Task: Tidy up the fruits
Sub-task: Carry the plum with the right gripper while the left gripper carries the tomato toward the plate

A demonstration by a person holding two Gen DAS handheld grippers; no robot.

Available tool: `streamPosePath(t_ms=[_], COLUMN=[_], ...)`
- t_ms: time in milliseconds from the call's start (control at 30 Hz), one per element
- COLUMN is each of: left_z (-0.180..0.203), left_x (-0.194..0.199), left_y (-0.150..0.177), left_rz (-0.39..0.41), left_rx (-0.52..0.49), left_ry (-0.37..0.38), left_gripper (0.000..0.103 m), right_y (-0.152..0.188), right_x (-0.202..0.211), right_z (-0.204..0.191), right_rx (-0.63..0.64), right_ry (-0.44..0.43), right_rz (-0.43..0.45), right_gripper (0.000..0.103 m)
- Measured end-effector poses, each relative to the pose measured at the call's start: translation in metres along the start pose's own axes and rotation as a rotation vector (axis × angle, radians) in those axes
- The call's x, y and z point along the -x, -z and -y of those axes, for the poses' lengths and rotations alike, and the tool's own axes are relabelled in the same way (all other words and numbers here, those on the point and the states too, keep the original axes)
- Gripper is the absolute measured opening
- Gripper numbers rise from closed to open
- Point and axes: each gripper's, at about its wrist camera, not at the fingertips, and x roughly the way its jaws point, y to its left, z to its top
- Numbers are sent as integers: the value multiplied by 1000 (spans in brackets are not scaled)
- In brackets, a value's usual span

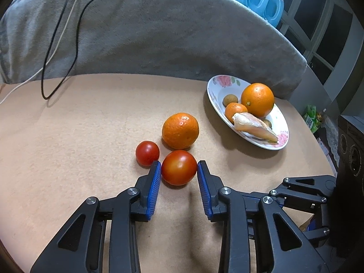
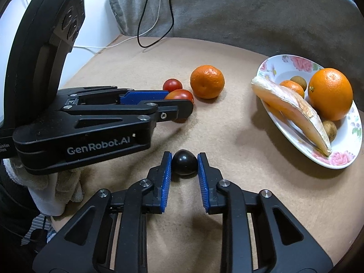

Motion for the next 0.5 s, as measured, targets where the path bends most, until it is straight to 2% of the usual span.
streamPosePath(t_ms=[500], left_z=[24], left_x=[33], left_y=[-8], left_rz=[86], left_rx=[-50], left_ry=[28], left_gripper=[31], right_y=[6], right_x=[52], right_z=[24], right_rx=[-65], right_ry=[17], right_rz=[121], right_gripper=[24])
